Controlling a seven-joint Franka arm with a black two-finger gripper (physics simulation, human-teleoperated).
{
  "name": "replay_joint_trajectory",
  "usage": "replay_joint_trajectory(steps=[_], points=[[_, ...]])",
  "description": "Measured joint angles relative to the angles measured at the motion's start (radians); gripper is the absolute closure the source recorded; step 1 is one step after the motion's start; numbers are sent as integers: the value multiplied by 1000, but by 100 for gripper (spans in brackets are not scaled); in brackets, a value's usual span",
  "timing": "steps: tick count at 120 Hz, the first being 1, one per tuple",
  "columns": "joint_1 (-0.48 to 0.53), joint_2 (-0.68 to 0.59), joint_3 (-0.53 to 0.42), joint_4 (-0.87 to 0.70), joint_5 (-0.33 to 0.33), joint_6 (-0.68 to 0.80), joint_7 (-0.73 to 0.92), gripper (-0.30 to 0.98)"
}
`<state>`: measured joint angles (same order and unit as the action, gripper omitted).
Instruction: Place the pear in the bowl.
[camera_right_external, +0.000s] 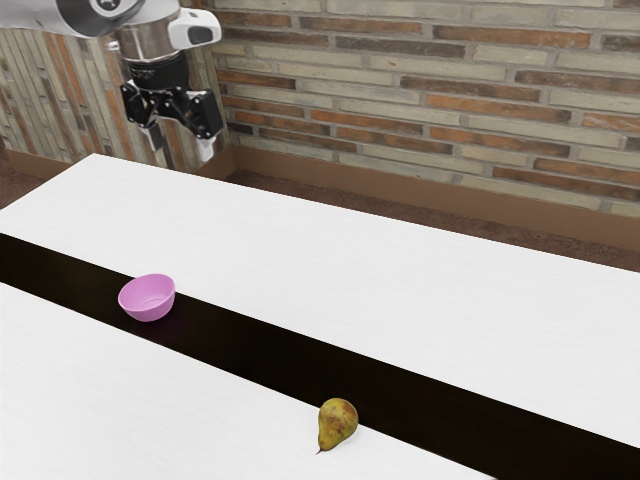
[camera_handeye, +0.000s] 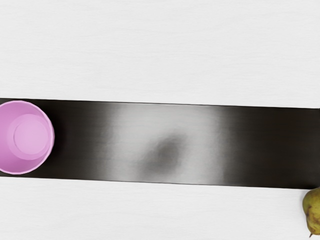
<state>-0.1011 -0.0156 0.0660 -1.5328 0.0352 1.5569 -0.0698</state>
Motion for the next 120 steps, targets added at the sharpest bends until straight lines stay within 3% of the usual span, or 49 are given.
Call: replay_joint_trajectory(steps=[37,58,65,70,80,86,109,120], points=[[5,-2,-14,2,1,-1,-13,0],[306,26,-342,18,7,2,-49,0],[346,68,-416,18,9,4,-63,0],[306,101,-453,16,10,6,-72,0],[62,138,-503,-2,12,23,-88,0],[-25,155,-514,-14,13,38,-97,0],[-47,210,-520,-74,14,135,-126,0],[-49,217,-521,-181,14,222,-140,0]])
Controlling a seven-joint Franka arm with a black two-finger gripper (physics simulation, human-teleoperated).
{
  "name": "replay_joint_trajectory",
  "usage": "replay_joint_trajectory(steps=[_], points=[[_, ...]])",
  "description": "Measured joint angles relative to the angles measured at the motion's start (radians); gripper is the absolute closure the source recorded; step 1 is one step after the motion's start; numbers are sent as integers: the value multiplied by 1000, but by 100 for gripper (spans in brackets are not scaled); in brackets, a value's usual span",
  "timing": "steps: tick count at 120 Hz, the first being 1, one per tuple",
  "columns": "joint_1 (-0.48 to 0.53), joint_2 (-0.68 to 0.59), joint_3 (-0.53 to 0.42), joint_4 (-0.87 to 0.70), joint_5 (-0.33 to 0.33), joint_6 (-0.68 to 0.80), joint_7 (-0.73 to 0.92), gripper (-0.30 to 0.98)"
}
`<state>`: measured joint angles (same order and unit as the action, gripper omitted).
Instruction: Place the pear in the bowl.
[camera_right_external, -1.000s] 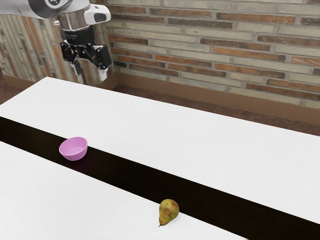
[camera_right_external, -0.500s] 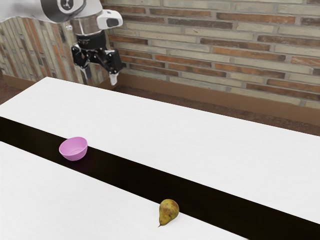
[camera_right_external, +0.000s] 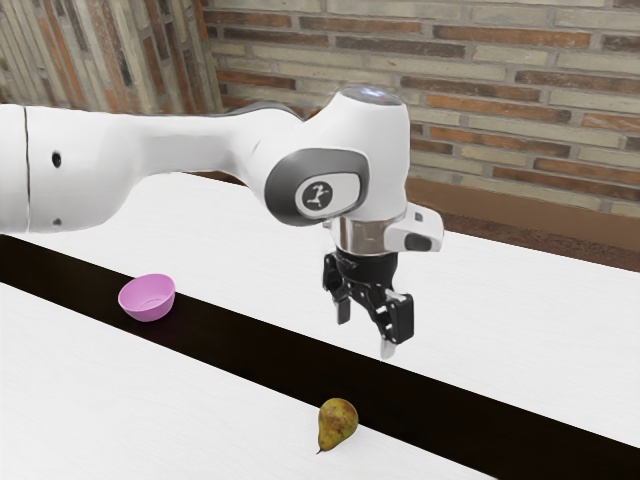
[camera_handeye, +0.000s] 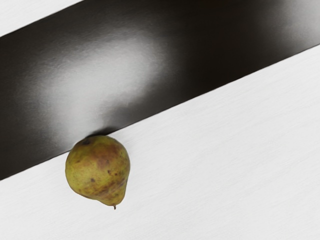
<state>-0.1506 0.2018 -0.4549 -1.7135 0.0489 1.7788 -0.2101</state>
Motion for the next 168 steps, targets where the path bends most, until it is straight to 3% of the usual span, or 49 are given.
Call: replay_joint_trajectory(steps=[49,103,132,168], points=[[3,27,6,-239,-3,309,-60,0],[10,36,148,-377,-3,457,-82,0],[8,57,164,-433,-143,530,-82,0],[6,120,165,-417,-175,614,-73,0]])
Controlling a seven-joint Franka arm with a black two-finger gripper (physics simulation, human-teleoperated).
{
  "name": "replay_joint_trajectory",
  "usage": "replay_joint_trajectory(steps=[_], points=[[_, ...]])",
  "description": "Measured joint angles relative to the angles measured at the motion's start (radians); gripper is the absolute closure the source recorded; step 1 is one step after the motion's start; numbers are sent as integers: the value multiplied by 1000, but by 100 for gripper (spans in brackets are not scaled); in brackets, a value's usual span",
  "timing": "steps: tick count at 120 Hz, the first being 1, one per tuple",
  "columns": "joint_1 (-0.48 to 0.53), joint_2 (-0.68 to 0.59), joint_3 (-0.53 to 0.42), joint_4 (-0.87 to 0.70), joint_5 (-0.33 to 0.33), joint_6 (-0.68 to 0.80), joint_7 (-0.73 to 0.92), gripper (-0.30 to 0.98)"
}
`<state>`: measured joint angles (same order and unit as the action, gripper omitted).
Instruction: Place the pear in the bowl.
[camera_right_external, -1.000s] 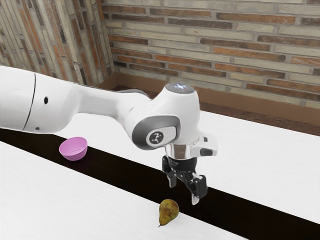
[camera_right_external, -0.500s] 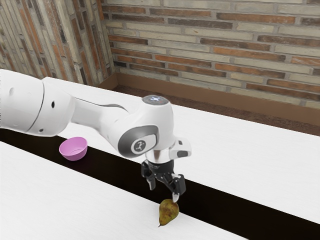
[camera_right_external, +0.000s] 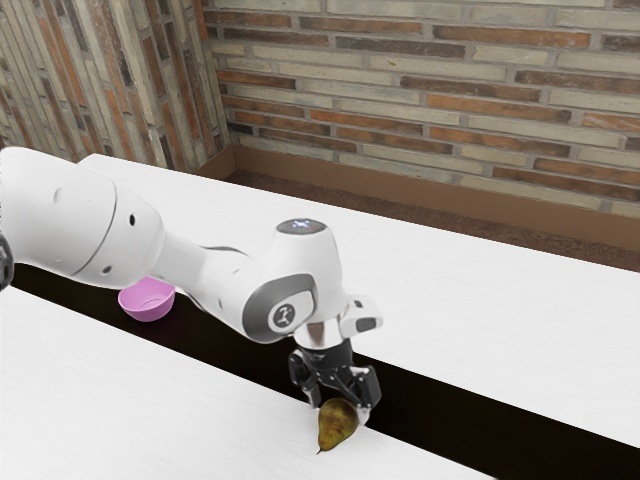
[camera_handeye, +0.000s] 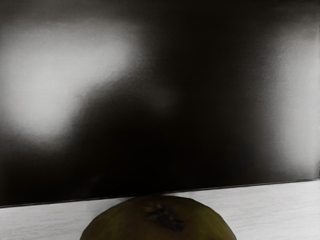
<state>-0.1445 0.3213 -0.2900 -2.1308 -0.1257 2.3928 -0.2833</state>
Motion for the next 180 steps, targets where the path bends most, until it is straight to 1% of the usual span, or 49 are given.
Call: replay_joint_trajectory(steps=[33,83,110,153,174,180], points=[[0,30,0,0,-3,24,13,0],[-1,32,0,-10,-9,45,22,3],[-1,16,0,-12,-11,43,23,18],[0,15,0,-19,-7,38,21,31],[2,7,2,-14,7,24,8,45],[2,-8,12,-11,11,11,2,46]])
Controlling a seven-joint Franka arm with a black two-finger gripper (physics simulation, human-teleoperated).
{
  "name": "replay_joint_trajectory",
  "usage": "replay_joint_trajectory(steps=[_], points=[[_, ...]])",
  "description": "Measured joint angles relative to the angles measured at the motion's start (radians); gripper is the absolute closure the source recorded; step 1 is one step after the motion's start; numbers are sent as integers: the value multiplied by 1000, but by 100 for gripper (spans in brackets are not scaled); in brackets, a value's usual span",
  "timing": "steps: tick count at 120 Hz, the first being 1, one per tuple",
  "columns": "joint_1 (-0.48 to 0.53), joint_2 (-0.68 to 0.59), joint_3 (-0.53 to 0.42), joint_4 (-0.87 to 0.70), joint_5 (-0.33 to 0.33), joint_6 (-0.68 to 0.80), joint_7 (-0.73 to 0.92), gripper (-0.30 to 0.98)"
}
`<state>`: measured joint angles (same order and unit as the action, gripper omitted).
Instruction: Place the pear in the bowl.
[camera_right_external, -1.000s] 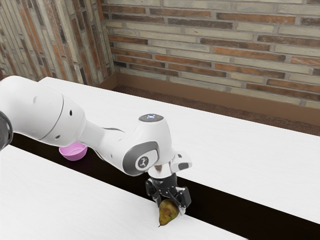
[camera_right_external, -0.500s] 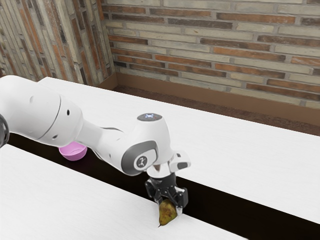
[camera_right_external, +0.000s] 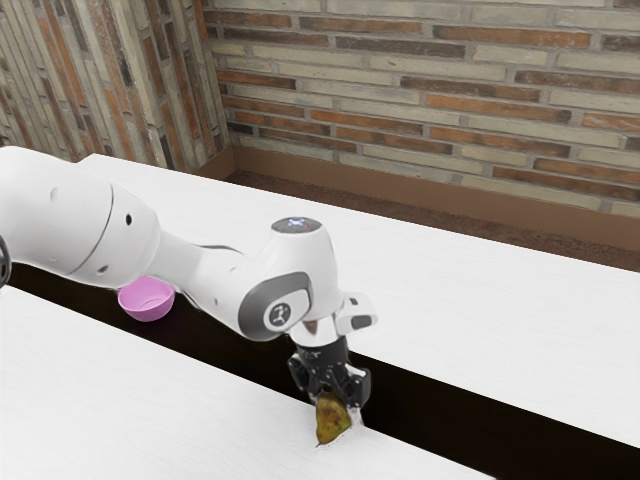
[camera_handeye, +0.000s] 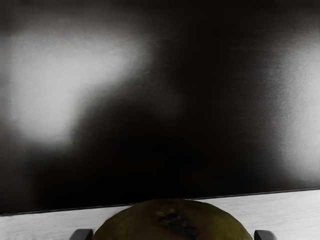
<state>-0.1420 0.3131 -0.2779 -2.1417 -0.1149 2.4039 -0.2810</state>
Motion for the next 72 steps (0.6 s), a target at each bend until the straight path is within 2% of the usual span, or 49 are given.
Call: replay_joint_trajectory(steps=[16,32,54,72], points=[[0,-56,37,6,8,-50,-14,49],[0,-88,114,34,15,-110,-20,50],[-1,-159,272,43,17,-193,-3,49],[0,-166,417,49,15,-236,31,49]])
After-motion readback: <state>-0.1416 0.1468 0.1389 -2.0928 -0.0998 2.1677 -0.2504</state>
